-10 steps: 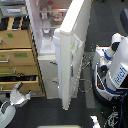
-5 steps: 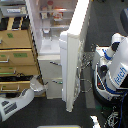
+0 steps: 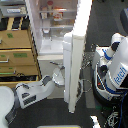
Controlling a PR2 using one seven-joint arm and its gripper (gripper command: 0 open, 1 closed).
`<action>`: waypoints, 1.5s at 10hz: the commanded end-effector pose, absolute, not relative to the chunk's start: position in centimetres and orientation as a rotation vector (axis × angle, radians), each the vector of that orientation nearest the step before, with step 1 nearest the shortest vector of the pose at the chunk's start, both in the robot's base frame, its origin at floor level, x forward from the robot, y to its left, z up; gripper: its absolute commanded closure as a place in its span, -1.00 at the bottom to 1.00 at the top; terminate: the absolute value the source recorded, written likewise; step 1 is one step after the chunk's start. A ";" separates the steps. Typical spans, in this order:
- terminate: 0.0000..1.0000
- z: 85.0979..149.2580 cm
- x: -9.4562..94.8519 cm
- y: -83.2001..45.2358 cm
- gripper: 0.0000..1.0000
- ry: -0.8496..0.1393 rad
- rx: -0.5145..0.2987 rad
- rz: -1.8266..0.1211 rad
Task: Opening the fridge
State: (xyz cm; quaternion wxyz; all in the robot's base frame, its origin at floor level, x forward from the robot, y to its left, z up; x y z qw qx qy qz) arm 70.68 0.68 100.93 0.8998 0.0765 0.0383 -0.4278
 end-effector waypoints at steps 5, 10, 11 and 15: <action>-1.00 124.2 38.1 -69.7 -1.00 -0.031 0.093 -1.285; -1.00 121.4 21.0 -89.6 -1.00 0.139 -0.060 -1.491; -1.00 121.1 16.2 -91.9 -1.00 0.146 -0.084 -1.555; -1.00 117.5 -1.0 -101.5 -1.00 0.219 -0.144 -1.820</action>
